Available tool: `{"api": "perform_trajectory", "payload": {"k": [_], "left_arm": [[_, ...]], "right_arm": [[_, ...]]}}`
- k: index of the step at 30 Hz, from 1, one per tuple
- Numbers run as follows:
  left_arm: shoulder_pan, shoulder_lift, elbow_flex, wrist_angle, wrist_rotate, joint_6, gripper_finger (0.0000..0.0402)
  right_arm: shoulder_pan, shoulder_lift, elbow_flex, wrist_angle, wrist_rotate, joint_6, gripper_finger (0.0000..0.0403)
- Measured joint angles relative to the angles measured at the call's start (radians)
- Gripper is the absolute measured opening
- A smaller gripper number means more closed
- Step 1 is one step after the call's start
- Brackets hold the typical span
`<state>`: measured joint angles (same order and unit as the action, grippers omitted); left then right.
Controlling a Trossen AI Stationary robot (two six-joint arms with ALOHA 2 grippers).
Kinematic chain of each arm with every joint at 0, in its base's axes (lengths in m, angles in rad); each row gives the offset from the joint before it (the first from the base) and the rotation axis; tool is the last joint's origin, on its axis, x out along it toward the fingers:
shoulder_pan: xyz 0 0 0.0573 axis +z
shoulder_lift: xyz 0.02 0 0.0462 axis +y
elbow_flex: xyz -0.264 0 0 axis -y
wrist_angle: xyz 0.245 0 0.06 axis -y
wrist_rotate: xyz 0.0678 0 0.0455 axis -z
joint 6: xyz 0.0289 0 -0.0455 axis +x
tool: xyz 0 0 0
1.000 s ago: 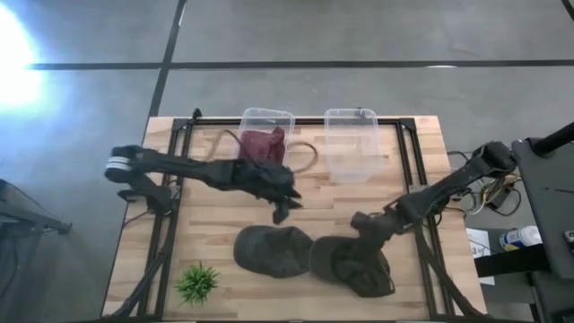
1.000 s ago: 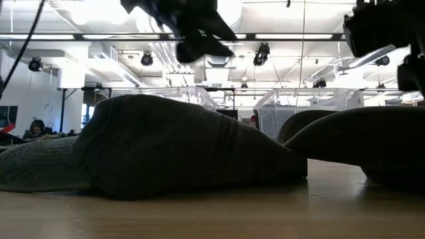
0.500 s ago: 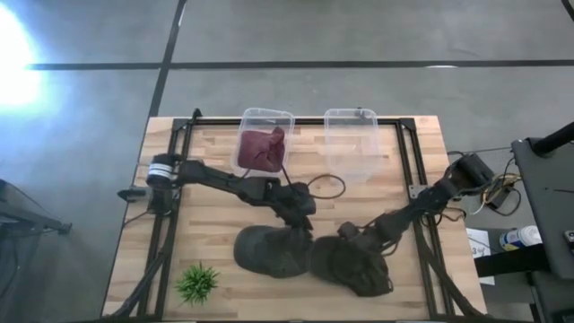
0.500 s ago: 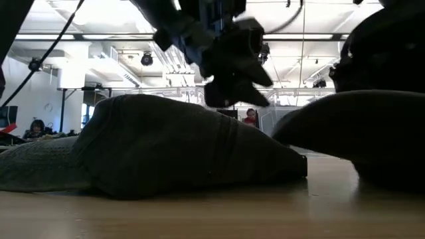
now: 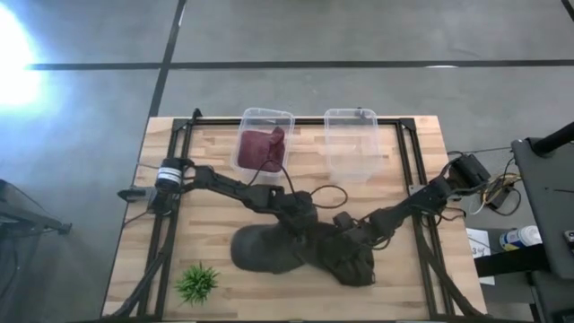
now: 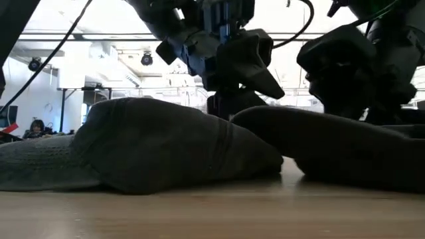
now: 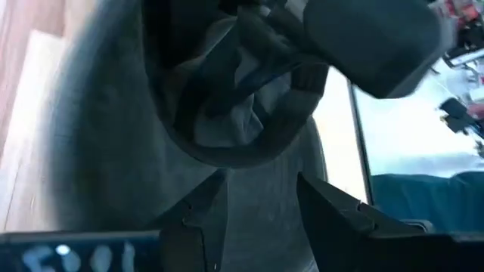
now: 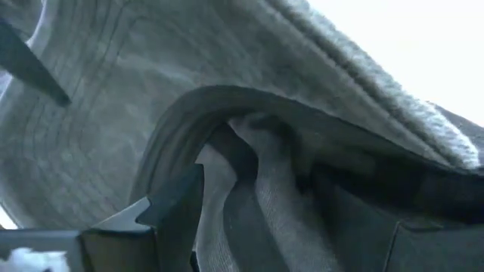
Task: Pick & Place hat
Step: Put the black cap into the right transparent bin
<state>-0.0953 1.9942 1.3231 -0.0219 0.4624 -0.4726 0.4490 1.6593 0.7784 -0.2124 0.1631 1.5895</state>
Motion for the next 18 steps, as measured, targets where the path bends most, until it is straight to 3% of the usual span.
{"api": "perform_trajectory", "payload": {"k": [6,9,11,15,18], "left_arm": [[0.004,-0.019,0.000,-0.004,-0.038,0.036,0.0132],[0.006,-0.031,0.000,-0.108,-0.067,0.067,0.0105],[0.007,-0.051,-0.001,-0.194,-0.154,0.098,0.0090],[0.005,-0.114,-0.002,-0.303,-0.454,0.154,0.0080],[0.005,-0.141,-0.002,-0.308,-0.538,0.204,0.0095]], "right_arm": [[-0.005,0.000,-0.001,0.011,0.025,-0.003,0.0247],[-0.005,-0.001,-0.001,0.011,0.025,-0.010,0.0247],[-0.003,0.000,-0.001,0.009,0.025,-0.011,0.0247],[-0.002,0.000,-0.002,0.008,0.026,-0.015,0.0247],[-0.002,0.000,-0.003,0.009,0.026,-0.019,0.0247]]}}
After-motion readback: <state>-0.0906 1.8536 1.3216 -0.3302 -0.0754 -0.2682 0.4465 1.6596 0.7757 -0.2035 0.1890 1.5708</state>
